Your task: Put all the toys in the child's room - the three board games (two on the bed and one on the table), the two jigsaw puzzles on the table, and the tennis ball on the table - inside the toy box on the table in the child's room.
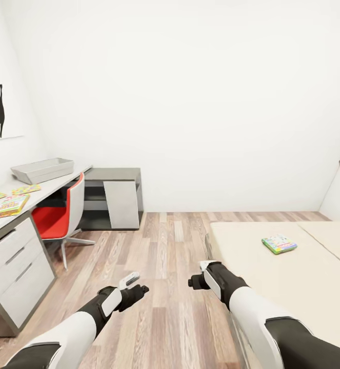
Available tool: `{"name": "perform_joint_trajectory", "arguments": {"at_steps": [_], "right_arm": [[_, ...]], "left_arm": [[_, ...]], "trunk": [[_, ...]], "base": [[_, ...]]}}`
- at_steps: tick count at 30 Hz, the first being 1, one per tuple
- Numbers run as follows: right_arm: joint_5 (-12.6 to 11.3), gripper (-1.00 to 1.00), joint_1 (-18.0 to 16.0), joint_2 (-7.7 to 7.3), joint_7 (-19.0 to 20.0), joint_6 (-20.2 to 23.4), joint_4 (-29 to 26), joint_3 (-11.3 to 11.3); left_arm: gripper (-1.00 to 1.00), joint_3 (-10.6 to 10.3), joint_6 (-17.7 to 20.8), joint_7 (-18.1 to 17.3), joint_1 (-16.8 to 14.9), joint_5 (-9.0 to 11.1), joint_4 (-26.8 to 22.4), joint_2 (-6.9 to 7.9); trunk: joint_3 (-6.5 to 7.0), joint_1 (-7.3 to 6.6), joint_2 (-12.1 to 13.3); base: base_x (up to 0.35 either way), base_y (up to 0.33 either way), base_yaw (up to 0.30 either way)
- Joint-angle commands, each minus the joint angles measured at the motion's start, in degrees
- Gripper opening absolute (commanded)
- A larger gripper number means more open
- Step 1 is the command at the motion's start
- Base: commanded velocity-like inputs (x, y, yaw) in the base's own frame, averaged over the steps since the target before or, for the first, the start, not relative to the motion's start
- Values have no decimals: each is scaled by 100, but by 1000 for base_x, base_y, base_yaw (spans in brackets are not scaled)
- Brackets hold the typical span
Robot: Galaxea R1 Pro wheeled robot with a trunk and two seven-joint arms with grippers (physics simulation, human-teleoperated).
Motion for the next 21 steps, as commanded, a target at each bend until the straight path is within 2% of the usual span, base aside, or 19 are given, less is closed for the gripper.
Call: {"name": "perform_joint_trajectory", "arguments": {"at_steps": [1,13,21], "right_arm": [[3,100,-1,0,-13,31,-10,15],[4,100,-1,0,-13,30,-10,15],[2,100,-1,0,-13,36,-10,15]], "left_arm": [[100,47,34,-9,-2,-13,-8,-4],[100,44,36,-9,-2,-13,-8,-3],[100,44,33,-9,-2,-13,-8,-2]], "trunk": [[-6,0,-3],[-6,0,-3],[-6,0,-3]], "base": [[0,-266,0],[0,-251,0],[0,-134,0]]}}
